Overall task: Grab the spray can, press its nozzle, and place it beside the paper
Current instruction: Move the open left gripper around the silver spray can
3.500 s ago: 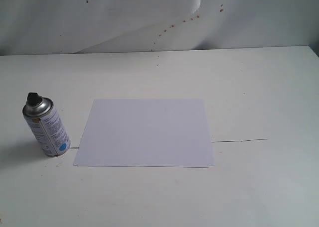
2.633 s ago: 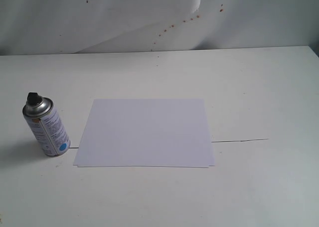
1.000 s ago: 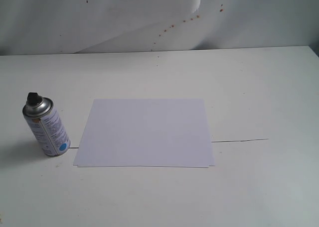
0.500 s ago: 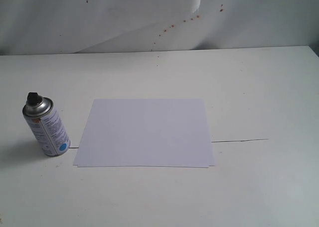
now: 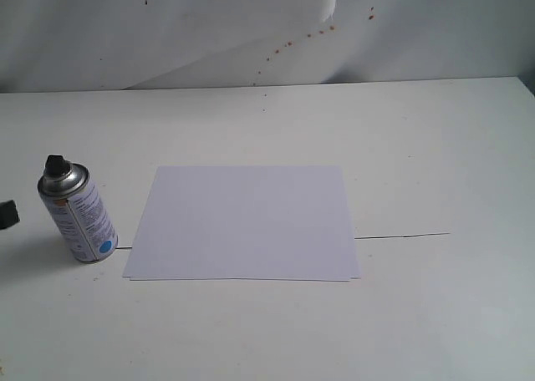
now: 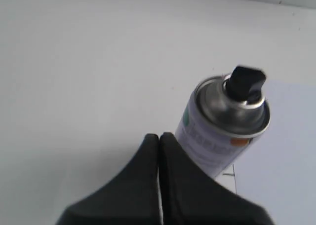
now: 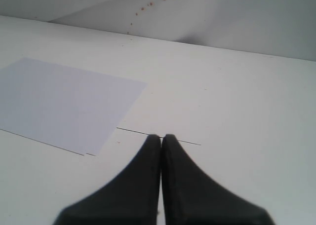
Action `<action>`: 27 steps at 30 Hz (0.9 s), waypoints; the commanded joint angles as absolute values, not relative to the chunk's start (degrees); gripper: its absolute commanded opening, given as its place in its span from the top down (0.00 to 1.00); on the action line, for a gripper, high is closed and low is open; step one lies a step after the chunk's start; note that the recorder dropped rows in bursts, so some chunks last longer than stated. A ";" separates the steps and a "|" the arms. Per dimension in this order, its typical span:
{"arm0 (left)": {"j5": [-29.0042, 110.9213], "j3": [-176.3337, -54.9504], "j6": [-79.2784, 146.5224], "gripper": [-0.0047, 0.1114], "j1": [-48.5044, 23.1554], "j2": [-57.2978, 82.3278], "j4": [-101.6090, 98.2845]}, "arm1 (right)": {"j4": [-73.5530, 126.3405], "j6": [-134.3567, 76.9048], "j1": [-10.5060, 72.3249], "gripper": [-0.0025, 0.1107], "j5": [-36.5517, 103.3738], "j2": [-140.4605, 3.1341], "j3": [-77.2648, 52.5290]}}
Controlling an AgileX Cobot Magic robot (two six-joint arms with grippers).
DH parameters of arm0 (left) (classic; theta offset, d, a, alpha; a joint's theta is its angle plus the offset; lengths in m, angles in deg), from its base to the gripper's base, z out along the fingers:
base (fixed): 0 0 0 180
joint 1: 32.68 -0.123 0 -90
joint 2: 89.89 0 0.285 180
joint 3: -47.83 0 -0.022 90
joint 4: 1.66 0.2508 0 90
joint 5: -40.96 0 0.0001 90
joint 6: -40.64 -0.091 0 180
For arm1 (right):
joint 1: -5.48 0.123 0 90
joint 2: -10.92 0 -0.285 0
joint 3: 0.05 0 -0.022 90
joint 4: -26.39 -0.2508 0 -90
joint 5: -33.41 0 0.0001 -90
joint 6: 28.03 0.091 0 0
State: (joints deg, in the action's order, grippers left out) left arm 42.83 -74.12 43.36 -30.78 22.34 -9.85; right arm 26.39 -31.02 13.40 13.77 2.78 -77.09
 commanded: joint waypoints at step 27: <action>33.37 -78.54 45.04 0.08 -30.46 25.48 -13.42 | 26.39 -31.01 12.88 0.98 13.84 3.13 -77.26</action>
